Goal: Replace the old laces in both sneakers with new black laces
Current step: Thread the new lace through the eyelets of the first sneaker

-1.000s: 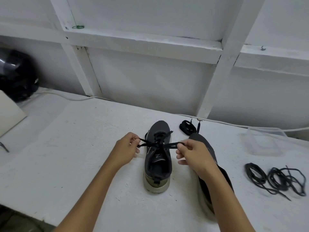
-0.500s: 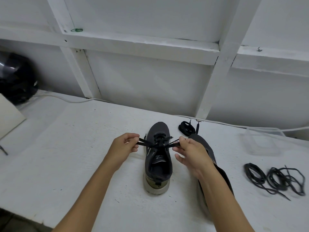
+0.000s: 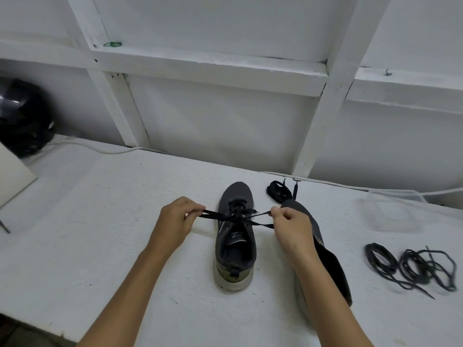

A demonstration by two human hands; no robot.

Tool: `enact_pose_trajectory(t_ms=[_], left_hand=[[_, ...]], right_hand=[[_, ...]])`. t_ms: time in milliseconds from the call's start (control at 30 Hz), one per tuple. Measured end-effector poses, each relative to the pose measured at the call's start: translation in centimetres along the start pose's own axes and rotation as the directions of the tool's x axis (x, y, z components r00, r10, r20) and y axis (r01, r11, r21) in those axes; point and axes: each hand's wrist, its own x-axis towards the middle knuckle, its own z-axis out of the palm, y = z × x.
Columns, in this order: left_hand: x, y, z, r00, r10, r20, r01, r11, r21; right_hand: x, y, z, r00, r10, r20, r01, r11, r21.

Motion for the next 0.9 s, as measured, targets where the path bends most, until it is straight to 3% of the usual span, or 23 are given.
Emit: enact_pose_trajectory(t_ms=[67,100,200,300,367,467,600,700,767,833,900], left_hand=[[-0.1,-0.5,0.0,0.999,0.046,-0.012,-0.046,0.999,0.0],[-0.2,-0.4,-0.1,1.0,-0.01,-0.004,0.009,0.998,-0.055],[-0.3,0.5,-0.2,0.935,-0.32,0.152,0.349,0.905,-0.242],[-0.6,0.8,0.4,0.883,-0.342,0.322,0.422,0.879,-0.223],[-0.7,1.3,0.7,0.86,-0.341,0.379,0.468,0.822,-0.323],[-0.6,1.5,1.2,0.862,-0.397,0.316,0.494,0.8,-0.34],[-0.4,1.2,0.9,0.897,-0.399,0.19,0.429,0.889,-0.158],[-0.2,1.3,0.6,0.896,-0.398,0.199,0.416,0.908,-0.053],[-0.1,1.1,0.7,0.847,-0.457,0.27,0.51,0.842,-0.175],[-0.1,1.1,0.8,0.78,-0.507,0.366,0.623,0.677,-0.392],[-0.1,0.8,1.0,0.764,-0.512,0.393,0.645,0.619,-0.447]], right_hand=[[0.0,0.5,0.2,0.998,-0.02,-0.054,0.019,0.999,-0.028],[0.0,0.7,0.3,0.997,-0.033,-0.07,0.031,0.999,-0.039],[-0.3,1.1,0.5,0.992,-0.116,-0.044,0.111,0.988,-0.106],[-0.7,0.8,0.5,0.963,-0.251,0.1,0.266,0.946,-0.187],[-0.9,0.2,0.4,0.932,-0.274,0.237,0.323,0.925,-0.201],[-0.9,0.2,0.0,0.914,-0.195,0.355,0.288,0.929,-0.231],[-0.6,0.3,-0.4,0.929,-0.164,0.332,0.268,0.917,-0.296],[-0.5,0.0,-1.1,0.932,-0.108,0.346,0.25,0.883,-0.397],[-0.7,-0.3,-1.5,0.909,-0.068,0.411,0.233,0.901,-0.367],[-1.1,-0.9,-1.9,0.882,-0.014,0.471,0.218,0.898,-0.382],[-1.0,-1.1,-2.2,0.871,-0.006,0.492,0.264,0.85,-0.456]])
